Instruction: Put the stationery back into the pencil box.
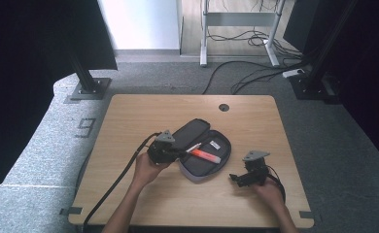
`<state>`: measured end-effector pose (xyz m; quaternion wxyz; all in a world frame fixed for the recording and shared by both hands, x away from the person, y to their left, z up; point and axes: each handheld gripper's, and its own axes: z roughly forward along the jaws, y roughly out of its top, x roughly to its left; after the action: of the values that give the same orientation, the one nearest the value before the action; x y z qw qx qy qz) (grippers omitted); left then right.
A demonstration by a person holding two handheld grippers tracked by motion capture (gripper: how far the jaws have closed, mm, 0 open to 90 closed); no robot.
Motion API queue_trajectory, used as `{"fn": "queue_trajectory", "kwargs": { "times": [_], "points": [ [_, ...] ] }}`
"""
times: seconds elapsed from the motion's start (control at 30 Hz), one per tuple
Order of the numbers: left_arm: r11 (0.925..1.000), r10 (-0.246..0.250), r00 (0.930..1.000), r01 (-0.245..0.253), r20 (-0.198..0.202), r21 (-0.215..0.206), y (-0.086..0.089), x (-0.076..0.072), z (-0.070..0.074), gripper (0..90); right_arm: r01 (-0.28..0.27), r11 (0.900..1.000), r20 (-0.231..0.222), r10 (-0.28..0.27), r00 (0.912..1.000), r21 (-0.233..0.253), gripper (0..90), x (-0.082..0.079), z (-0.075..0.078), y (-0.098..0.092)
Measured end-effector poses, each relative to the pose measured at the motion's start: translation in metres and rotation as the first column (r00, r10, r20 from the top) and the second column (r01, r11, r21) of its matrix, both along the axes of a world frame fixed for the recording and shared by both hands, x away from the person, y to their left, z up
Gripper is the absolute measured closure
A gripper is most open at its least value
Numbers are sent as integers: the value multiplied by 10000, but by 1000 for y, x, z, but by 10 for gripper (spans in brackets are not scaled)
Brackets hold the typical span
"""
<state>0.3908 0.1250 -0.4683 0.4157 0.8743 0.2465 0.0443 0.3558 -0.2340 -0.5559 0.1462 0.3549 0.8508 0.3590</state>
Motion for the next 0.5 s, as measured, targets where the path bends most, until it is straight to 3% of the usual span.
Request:
{"fn": "queue_trajectory", "kwargs": {
  "times": [0.5],
  "points": [
    [9993,-287,9995,284,120,256,-40,18,-4,800,6,10000,-6,-6,10000,3,0,0,0,0]
  ]
}}
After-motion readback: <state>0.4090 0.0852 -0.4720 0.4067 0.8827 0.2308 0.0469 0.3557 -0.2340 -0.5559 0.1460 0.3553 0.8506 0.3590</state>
